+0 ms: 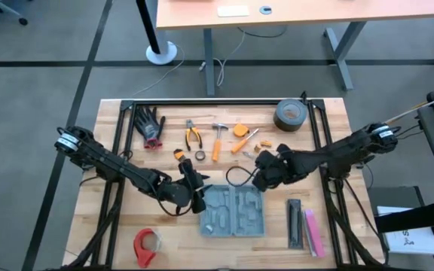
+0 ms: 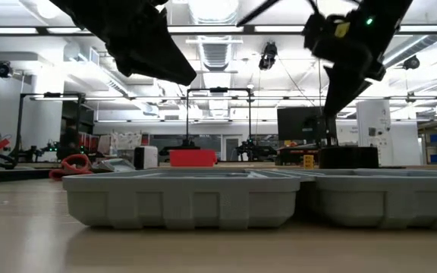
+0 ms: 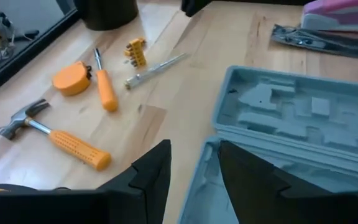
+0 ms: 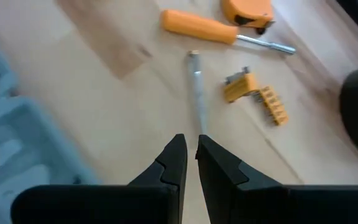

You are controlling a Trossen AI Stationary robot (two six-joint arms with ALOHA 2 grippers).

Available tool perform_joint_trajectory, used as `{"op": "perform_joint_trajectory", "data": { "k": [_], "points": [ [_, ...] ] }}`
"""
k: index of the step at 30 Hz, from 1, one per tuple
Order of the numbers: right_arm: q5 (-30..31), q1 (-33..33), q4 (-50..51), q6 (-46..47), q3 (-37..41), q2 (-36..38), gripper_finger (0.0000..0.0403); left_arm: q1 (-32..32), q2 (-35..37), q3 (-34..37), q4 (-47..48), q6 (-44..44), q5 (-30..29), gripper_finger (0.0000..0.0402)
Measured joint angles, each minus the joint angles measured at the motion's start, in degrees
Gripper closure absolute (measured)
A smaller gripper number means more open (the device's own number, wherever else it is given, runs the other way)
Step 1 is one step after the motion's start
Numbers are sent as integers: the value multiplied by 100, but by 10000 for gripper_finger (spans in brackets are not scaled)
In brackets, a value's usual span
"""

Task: Prefit tool cases
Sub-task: Put the left screwdriver bits into the gray tool box

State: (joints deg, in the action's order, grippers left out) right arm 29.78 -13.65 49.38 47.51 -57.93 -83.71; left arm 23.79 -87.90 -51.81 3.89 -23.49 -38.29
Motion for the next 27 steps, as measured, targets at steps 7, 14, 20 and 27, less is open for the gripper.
{"op": "perform_joint_trajectory", "data": {
  "k": [7,14,20,27],
  "points": [
    [-173,810,-55,-685,109,87,378,-130,0,0,-158,7,-7,279],
    [-662,1521,-185,-1585,111,86,368,-257,0,0,-163,-81,-12,287],
    [-1013,1885,-214,-1910,112,86,356,-271,0,1,-165,-173,60,278],
    [-1405,2147,-477,-2184,321,40,352,-271,0,109,-152,-390,91,268]
  ]
}}
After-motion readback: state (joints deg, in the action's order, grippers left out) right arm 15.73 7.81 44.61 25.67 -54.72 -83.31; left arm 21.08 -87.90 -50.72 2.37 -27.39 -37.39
